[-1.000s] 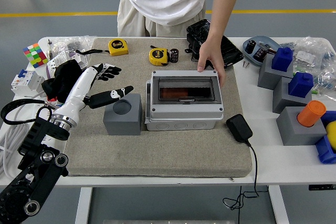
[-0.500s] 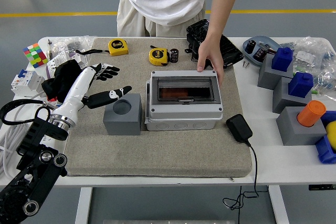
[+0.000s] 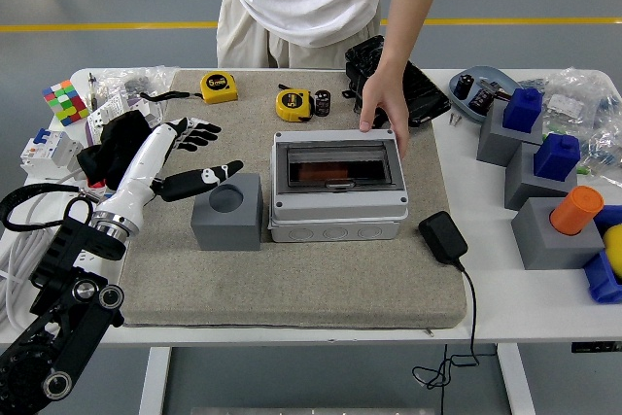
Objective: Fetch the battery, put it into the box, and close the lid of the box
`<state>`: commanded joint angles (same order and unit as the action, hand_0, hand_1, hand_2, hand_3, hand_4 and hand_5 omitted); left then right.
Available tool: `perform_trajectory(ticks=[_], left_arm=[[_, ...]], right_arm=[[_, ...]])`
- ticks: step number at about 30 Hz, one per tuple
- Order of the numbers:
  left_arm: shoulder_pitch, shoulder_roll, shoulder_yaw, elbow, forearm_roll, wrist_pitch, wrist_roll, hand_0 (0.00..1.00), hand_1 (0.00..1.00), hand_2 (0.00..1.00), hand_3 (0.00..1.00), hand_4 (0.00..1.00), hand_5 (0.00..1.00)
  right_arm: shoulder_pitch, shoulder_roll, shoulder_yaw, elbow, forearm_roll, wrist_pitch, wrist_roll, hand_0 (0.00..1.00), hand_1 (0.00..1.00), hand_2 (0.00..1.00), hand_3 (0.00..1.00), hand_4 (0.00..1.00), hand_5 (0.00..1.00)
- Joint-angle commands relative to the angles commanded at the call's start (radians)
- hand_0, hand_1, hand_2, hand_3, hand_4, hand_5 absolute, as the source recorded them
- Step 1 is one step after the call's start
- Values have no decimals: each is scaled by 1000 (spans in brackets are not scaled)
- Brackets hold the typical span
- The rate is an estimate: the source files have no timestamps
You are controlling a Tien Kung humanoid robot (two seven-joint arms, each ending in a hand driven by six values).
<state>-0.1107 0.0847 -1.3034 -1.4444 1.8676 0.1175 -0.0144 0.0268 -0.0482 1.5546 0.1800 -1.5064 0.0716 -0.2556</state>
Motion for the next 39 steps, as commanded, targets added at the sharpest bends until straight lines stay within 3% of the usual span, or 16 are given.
perform_trajectory(ticks=[39], left_arm=[[-1, -5, -8, 0, 1, -5, 1, 592, 642, 649, 634, 952, 449]], right_arm=[[0, 0, -2, 0, 1, 0, 2, 642, 666, 675, 609, 995, 601]])
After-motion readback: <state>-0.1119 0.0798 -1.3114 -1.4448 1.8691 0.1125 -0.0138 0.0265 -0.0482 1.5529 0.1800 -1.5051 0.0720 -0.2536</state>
